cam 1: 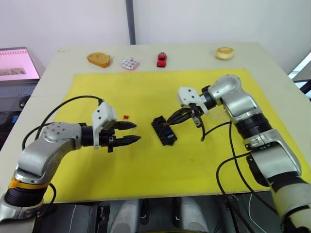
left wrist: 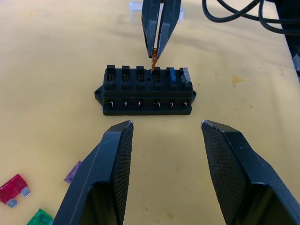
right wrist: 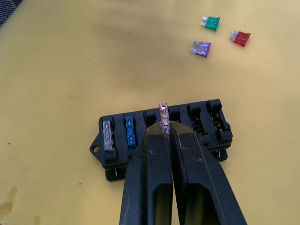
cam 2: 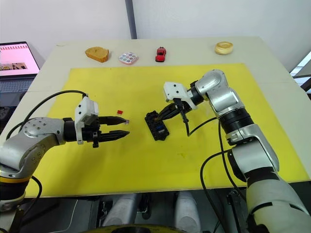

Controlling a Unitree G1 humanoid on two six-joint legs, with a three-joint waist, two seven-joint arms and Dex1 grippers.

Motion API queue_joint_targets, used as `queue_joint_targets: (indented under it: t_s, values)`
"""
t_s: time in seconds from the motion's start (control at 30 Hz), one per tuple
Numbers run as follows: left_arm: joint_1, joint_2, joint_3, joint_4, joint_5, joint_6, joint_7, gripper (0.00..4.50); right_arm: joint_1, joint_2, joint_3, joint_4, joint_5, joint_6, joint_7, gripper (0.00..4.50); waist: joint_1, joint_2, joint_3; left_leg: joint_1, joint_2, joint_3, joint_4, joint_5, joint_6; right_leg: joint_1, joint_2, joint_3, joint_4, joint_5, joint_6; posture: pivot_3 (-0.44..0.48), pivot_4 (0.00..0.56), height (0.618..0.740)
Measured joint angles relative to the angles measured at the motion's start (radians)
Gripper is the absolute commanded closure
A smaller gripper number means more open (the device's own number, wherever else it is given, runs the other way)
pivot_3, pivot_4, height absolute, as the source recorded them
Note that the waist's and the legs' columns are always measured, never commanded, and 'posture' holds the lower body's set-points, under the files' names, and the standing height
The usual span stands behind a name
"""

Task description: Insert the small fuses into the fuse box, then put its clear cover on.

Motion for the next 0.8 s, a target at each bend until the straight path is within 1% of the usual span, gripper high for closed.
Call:
queue_joint_targets:
  t_s: [0.8]
  values:
    - [0.014,0.000,0.000,0.000,0.003,-0.013,0.006,2.08,0.037,-0.008,0.017,-0.052,0.002,0.014,0.000,4.50,0.001,0.000,0.000,0.000,0.000,0.000,0.000,0.000,0.000,0.000,0.000,0.000,0.000,0.000,0.000,0.000,0.150,0.740]
